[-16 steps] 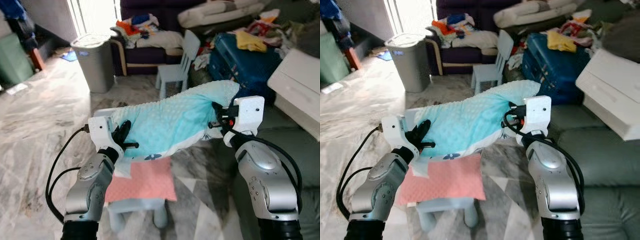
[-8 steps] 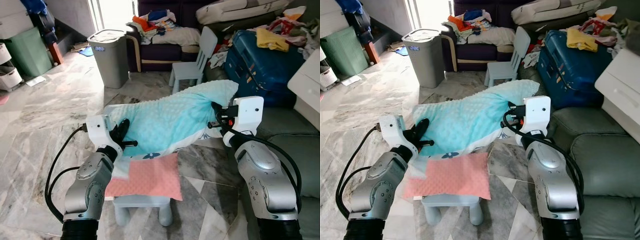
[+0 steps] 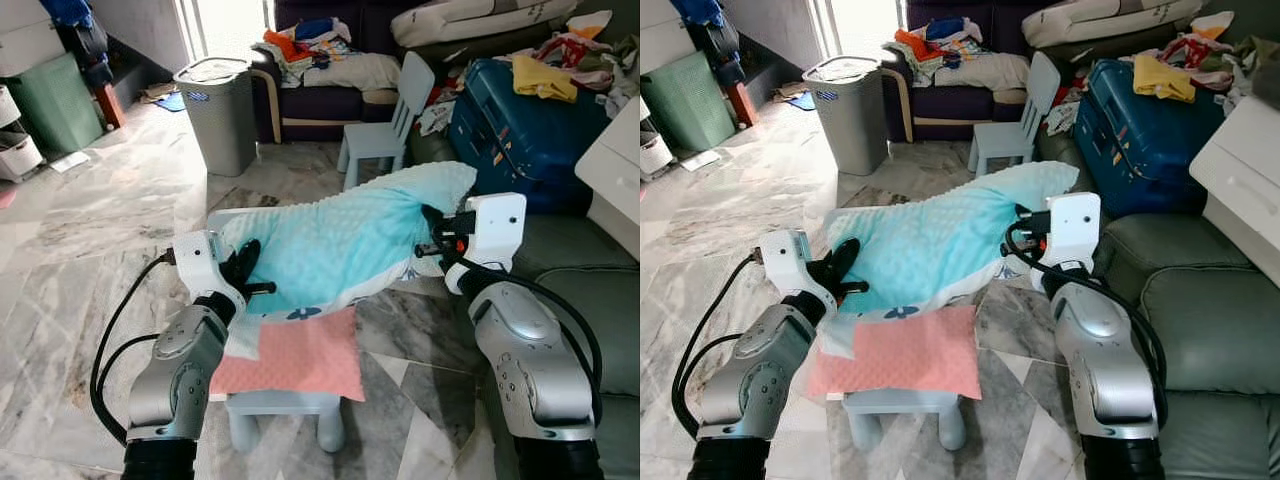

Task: Move the pillow to the sofa

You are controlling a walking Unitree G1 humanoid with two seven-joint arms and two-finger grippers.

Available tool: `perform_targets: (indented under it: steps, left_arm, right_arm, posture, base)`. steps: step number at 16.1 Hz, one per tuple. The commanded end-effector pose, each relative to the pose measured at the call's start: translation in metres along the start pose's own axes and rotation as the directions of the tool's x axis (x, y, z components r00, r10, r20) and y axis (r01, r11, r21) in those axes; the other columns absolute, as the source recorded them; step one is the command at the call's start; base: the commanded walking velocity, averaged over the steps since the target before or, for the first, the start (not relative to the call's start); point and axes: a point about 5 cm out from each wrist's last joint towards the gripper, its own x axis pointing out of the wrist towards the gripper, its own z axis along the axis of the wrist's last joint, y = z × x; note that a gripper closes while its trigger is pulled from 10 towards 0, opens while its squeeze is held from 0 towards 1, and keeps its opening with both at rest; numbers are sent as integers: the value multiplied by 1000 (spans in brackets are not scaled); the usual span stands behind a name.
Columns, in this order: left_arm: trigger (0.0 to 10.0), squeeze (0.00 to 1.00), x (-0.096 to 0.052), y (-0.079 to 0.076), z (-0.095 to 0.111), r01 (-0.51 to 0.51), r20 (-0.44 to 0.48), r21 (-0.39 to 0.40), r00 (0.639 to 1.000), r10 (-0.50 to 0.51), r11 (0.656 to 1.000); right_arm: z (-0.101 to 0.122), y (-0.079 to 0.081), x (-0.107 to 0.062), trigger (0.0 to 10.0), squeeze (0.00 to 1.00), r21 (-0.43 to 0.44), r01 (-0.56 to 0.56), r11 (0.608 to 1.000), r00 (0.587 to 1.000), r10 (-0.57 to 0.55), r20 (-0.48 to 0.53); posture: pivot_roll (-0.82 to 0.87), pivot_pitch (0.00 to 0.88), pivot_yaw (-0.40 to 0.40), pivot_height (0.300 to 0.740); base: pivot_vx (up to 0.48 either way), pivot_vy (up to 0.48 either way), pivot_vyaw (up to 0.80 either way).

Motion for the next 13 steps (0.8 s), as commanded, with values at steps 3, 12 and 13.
perform_targets:
  steps: [3, 12, 13]
  left_arm:
    - [10000, 0, 0, -5, 6, 21, 16, 4, 1000, -21, 1000]
    - [10000, 0, 3, -5, 7, 22, 14, 1, 1000, -22, 1000]
    - [10000, 0, 3, -5, 7, 22, 14, 1, 1000, -22, 1000]
  right_arm:
    - [8, 3, -1, 10000, 0, 2, -4, 1000, 999, 4, 32]
    - [9, 2, 0, 10000, 0, 0, -5, 1000, 999, 5, 36]
    - [9, 2, 0, 10000, 0, 0, -5, 1000, 999, 5, 36]
  posture:
    - [-99, 0, 24, 740]
    - [-101, 0, 24, 740]
    - [-101, 0, 24, 740]
  base:
    - [0, 0, 0]
    - [-269, 0, 0]
    - [-319, 0, 0]
